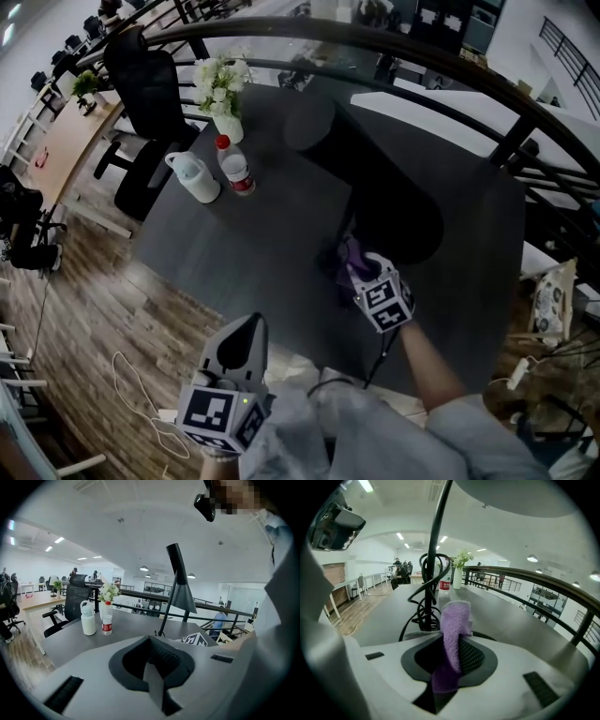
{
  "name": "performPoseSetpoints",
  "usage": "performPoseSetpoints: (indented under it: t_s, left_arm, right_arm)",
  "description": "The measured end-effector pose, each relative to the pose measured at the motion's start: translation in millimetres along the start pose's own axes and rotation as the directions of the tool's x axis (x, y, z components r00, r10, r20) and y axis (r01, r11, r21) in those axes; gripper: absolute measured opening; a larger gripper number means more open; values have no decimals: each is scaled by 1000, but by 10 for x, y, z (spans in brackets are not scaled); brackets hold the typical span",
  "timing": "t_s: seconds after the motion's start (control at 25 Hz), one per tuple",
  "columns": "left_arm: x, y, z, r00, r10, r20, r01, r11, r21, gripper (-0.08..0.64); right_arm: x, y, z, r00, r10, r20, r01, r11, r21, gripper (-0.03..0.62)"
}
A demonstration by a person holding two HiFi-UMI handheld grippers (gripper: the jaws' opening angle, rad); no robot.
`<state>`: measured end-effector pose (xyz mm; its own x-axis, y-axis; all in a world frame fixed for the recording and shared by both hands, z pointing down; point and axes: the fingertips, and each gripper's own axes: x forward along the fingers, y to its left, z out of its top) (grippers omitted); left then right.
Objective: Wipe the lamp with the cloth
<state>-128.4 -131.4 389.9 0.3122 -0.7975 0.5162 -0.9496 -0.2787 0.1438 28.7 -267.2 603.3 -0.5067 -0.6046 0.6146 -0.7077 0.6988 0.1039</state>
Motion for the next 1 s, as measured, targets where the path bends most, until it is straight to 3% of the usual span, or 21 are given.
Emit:
performPoseSetpoints:
  t_s: [0.28,0.6,1.0]
  left_arm:
    - [7,75,-117,1000,16,-25,-16,1000,-17,9]
    - [29,151,-183,999,22,-38,-23,999,-27,9]
    - [114,66,-169,998,-52,-40,51,999,-9,9]
  right_arm:
    - [205,-305,-9,996,-84,-33,84,996,-18,89]
    - [193,-758,-243,964,-238,-116,238,971,-16,89]
    - [-151,-1027,-403,919,-352,-175,358,934,2,89]
